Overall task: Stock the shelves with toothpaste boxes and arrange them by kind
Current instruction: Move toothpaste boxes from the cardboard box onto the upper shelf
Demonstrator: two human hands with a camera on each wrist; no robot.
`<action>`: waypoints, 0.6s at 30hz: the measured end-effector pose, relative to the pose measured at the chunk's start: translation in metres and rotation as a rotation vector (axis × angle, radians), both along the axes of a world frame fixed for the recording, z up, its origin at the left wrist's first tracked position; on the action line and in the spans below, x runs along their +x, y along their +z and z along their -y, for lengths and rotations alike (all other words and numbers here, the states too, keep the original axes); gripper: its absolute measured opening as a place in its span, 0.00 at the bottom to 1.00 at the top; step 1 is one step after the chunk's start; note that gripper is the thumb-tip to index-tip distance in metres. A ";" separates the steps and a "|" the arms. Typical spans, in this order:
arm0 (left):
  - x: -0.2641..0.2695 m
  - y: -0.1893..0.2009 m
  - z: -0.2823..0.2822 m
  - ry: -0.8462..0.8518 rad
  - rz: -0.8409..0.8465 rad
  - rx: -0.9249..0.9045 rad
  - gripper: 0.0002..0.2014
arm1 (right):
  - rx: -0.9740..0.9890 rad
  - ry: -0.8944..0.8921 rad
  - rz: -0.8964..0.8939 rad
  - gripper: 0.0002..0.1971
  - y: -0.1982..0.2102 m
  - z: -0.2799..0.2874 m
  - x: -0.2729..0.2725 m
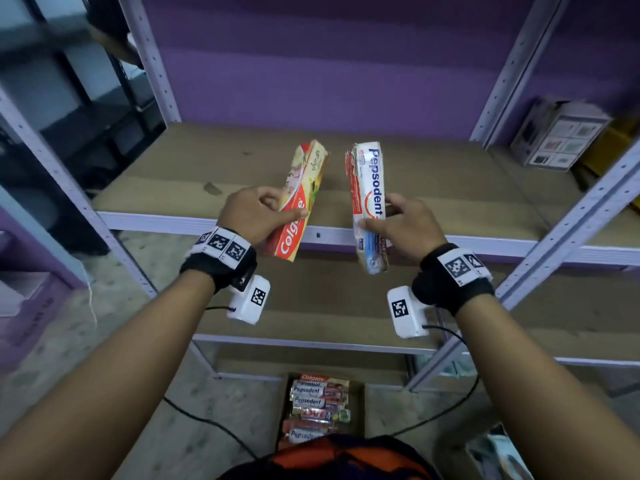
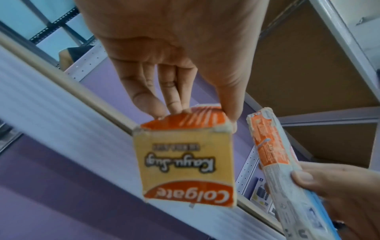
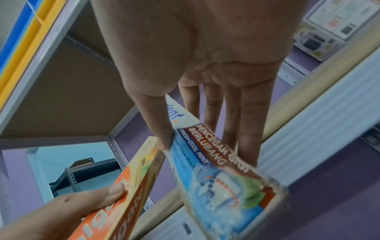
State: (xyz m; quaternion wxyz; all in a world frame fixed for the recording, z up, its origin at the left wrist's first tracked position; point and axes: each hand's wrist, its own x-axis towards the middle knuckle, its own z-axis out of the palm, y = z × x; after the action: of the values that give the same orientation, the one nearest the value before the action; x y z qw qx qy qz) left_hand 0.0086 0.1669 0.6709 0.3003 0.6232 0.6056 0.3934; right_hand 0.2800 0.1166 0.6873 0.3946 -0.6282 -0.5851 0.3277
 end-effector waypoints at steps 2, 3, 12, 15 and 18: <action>0.000 0.009 -0.017 0.026 -0.123 -0.008 0.31 | -0.020 -0.011 0.024 0.15 0.008 -0.016 -0.002; 0.000 0.011 -0.025 0.038 -0.198 -0.009 0.31 | -0.029 -0.016 0.043 0.13 0.010 -0.023 -0.002; 0.007 0.032 -0.078 0.053 -0.713 -0.027 0.32 | -0.098 -0.119 0.297 0.12 0.012 -0.077 -0.002; 0.010 0.032 -0.084 0.036 -0.805 -0.023 0.31 | -0.136 -0.163 0.484 0.20 0.011 -0.085 -0.002; 0.013 0.031 -0.087 0.000 -0.846 -0.044 0.30 | -0.104 -0.158 0.590 0.23 0.009 -0.089 -0.005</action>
State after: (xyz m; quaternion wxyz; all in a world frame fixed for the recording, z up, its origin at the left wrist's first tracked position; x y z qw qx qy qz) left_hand 0.0212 0.2540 0.7023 0.0383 0.7234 0.6835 0.0899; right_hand 0.2745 0.2052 0.6958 0.1994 -0.7590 -0.6062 0.1288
